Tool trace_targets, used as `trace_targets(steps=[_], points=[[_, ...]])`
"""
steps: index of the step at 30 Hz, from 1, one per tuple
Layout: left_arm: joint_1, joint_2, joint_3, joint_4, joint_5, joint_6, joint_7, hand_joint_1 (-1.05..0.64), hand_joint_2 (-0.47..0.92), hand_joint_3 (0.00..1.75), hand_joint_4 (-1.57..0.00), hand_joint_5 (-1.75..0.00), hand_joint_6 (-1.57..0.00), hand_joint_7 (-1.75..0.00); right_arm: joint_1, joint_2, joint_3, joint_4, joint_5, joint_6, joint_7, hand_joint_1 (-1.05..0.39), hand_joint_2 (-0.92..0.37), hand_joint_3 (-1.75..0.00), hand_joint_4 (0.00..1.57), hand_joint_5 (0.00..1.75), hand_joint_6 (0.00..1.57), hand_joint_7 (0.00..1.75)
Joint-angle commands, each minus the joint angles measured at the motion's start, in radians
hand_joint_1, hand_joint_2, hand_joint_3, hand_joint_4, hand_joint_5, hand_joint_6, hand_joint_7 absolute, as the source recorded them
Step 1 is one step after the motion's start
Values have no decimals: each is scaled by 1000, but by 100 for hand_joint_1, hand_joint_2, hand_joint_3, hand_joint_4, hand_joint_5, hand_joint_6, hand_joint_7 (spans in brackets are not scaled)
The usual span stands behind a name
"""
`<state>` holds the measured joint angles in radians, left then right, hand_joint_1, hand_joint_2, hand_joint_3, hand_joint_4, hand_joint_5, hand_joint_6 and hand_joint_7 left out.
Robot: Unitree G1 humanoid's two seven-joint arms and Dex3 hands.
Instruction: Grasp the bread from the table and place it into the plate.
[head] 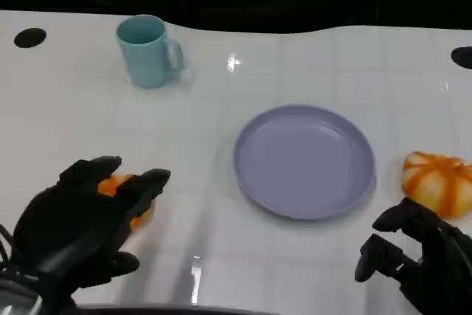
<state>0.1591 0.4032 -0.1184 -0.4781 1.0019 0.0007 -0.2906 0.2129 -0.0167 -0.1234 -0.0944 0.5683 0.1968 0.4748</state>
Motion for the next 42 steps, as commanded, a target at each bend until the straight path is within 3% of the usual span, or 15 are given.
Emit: trace_targets(steps=[1, 12, 21, 26, 31, 33, 38, 42], points=[[-32, 7, -22, -13, 75, 61, -65, -28, 81, 0, -2, -10, -20, 0, 10, -6, -3, -13, -5, -2, -10, -52, -92, -18, 73, 156, 82, 105], [-190, 12, -103, 204, 149, 133, -116, -33, 82, 0, -3, -7, -13, 0, 8, -9, -4, -8, -6, -1, -12, -53, -92, -18, 73, 156, 81, 106], [-383, 22, -188, 495, 141, 169, -155, -43, 80, 1, -5, -6, -12, 0, 10, -13, -7, -13, -4, 4, -13, -54, -92, -16, 75, 155, 84, 103], [-460, 15, -214, 623, 82, 166, -142, -63, 91, 6, -7, -6, -13, -1, 7, -12, -9, -3, -4, -11, -2, -52, -92, -18, 74, 155, 82, 102], [-535, 20, -247, 751, 39, 149, -119, -62, 91, 6, -8, -6, -13, 0, 5, -12, -9, 3, -9, -20, -1, -53, -92, -19, 74, 155, 82, 104], [-560, 23, -258, 801, 15, 131, -103, -74, 92, 14, -8, -6, -14, 0, 3, -13, -9, 8, -7, -22, 2, -53, -92, -19, 74, 155, 82, 104], [-604, 27, -289, 892, -26, 97, -85, -84, 92, 23, -6, -5, -13, 0, 5, -11, -10, 4, -4, -17, -3, -53, -92, -19, 74, 155, 82, 106], [-632, 20, -313, 986, -56, 56, -27, -80, 92, 23, -8, -6, -15, -1, 6, -12, -9, 0, -4, -17, -3, -52, -92, -18, 75, 155, 81, 106]])
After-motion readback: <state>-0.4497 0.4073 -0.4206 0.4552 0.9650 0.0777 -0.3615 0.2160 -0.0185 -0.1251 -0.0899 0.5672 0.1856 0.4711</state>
